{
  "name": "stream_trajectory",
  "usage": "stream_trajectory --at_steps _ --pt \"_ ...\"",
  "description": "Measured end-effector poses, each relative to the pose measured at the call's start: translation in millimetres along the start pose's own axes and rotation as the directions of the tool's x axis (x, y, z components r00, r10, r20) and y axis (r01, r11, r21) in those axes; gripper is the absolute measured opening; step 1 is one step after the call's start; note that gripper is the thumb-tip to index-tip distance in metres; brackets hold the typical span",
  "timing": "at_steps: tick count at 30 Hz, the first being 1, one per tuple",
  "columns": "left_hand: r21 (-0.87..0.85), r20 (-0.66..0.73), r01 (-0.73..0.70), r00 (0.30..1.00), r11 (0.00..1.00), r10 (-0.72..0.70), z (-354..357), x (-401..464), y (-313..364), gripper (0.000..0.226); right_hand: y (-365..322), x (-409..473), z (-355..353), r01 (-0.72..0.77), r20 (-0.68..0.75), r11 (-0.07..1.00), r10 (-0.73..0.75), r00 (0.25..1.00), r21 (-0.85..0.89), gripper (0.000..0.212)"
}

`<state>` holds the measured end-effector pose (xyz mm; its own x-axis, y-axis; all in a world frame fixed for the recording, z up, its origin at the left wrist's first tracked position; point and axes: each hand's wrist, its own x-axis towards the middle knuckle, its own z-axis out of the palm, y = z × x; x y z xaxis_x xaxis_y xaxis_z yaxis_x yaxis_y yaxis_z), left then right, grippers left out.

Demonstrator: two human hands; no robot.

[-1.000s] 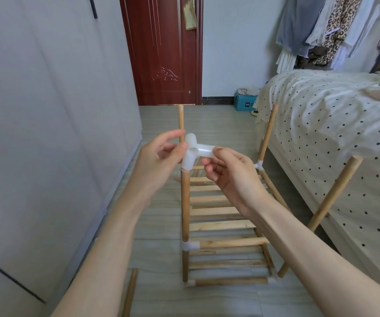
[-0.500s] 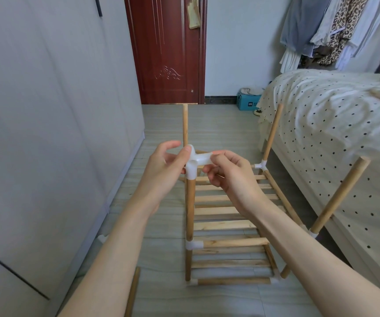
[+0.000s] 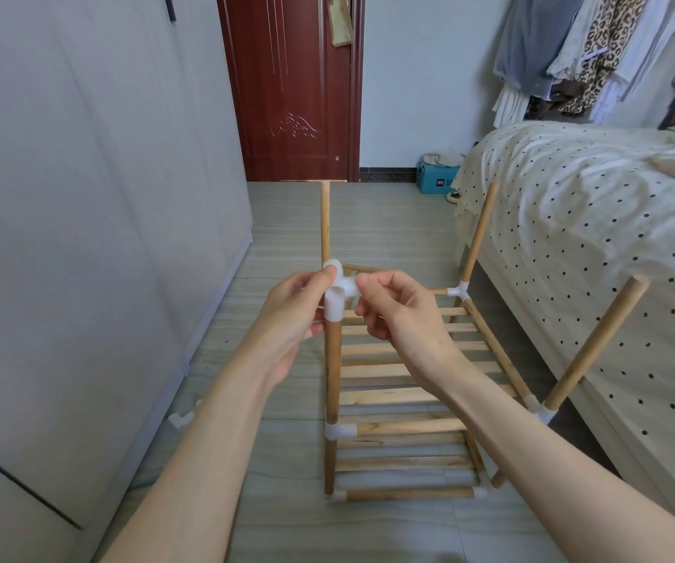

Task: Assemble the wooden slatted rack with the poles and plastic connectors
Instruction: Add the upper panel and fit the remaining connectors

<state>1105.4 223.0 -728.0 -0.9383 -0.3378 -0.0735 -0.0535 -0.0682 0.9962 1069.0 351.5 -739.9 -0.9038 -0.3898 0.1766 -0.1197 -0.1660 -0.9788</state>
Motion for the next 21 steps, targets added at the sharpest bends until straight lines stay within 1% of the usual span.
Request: stream_trajectory --at_steps 3,5,6,7,8,9,10,11,12,13,14,15,17,19,21 --pt "0.006 0.017 -0.069 0.997 0.998 0.069 1.1 -2.0 -6.5 0.020 2.7 -3.1 -5.6 -0.018 0.008 0.999 0.019 1.000 -0.033 0.027" --pt "0.002 0.010 -0.109 0.994 0.994 0.109 0.5 -4.4 -13.0 0.021 8.5 -4.4 -12.8 -0.077 -0.006 0.993 0.077 0.997 -0.088 0.038" --pt "-0.014 0.007 -0.110 0.994 0.994 0.110 -0.5 -5.0 -16.2 0.021 13.6 -4.8 -17.7 -0.108 -0.017 0.980 0.107 0.994 -0.164 0.040" --pt "-0.016 0.016 -0.107 0.994 0.994 0.108 -2.4 -5.0 -19.0 0.022 21.1 -5.3 -24.3 -0.120 -0.016 0.945 0.121 0.993 -0.303 0.039" --pt "0.021 0.039 -0.109 0.993 0.994 0.108 -5.0 -4.6 -22.5 0.025 31.6 -5.6 -32.4 -0.102 0.009 0.865 0.122 0.992 -0.492 0.036" --pt "0.116 0.080 -0.118 0.991 0.986 0.109 -8.4 -4.8 -26.8 0.031 44.1 -6.1 -41.3 -0.065 0.061 0.728 0.145 0.988 -0.683 0.033" --pt "0.252 0.138 -0.136 0.985 0.958 0.104 -11.8 -5.1 -32.3 0.035 57.6 -7.2 -50.2 -0.024 0.124 0.564 0.223 0.967 -0.826 0.033" --pt "0.390 0.206 -0.166 0.974 0.906 0.089 -15.1 -5.3 -38.1 0.034 70.8 -8.9 -58.3 0.009 0.166 0.415 0.344 0.924 -0.910 0.037" --pt "0.493 0.268 -0.197 0.961 0.847 0.067 -17.2 -5.6 -43.6 0.031 82.6 -11.1 -65.1 0.023 0.171 0.300 0.479 0.861 -0.954 0.046" --pt "0.552 0.311 -0.221 0.949 0.804 0.048 -18.6 -6.7 -48.8 0.029 91.9 -13.9 -70.6 0.026 0.148 0.210 0.592 0.792 -0.977 0.053" --pt "0.577 0.329 -0.236 0.943 0.782 0.042 -19.6 -6.9 -53.4 0.029 98.4 -16.9 -74.5 0.033 0.119 0.140 0.666 0.737 -0.990 0.058" --pt "0.582 0.324 -0.246 0.945 0.775 0.057 -20.4 -6.2 -56.4 0.029 103.2 -19.2 -77.0 0.043 0.095 0.091 0.704 0.704 -0.995 0.060" --pt "0.591 0.265 -0.261 0.956 0.763 0.122 -21.9 -2.2 -59.9 0.023 108.7 -23.8 -78.8 0.054 0.067 0.041 0.730 0.680 -0.998 0.061" --pt "0.608 0.206 -0.269 0.962 0.747 0.179 -22.8 3.2 -62.3 0.013 109.6 -28.3 -76.1 0.062 0.062 0.026 0.733 0.678 -0.998 0.060" --pt "0.602 0.117 -0.237 0.971 0.762 0.209 -25.5 13.2 -64.5 0.009 108.8 -30.7 -74.0 0.083 0.092 0.047 0.714 0.694 -0.995 0.060"
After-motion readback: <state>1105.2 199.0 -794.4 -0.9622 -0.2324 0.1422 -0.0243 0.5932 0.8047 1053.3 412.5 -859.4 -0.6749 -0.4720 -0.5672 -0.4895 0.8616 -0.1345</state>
